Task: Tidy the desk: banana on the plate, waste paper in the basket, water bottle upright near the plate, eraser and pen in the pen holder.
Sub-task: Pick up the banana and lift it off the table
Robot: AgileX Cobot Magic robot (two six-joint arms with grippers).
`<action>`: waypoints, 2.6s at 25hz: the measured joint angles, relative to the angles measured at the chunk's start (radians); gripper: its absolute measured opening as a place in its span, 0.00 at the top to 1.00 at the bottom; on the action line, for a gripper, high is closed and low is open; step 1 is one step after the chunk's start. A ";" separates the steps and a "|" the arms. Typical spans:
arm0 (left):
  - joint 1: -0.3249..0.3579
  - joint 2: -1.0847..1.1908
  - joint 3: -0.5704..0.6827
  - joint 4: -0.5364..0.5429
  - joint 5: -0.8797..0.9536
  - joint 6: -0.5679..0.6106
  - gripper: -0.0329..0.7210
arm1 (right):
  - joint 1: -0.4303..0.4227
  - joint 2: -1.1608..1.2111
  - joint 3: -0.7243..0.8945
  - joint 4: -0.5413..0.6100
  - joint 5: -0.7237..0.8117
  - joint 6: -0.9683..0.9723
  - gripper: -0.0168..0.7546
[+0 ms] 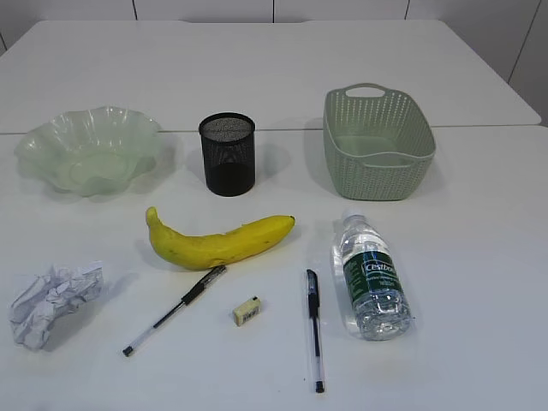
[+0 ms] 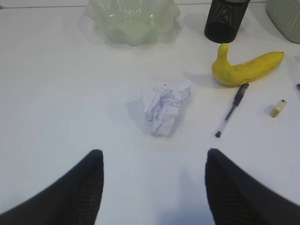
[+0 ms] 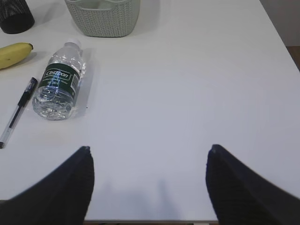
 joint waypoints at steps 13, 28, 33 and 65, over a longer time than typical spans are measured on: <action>0.000 0.000 0.000 -0.013 0.000 0.000 0.35 | 0.000 0.000 0.000 0.000 0.000 0.000 0.27; 0.000 0.017 0.000 -0.096 -0.030 0.000 0.35 | 0.000 0.000 -0.012 0.010 -0.040 0.000 0.29; 0.000 0.131 -0.011 -0.142 -0.190 0.003 0.35 | 0.000 0.072 -0.021 0.131 -0.198 -0.002 0.32; 0.000 1.186 -0.012 -1.434 -0.613 1.666 0.17 | 0.000 0.757 -0.200 0.370 -0.423 -0.266 0.33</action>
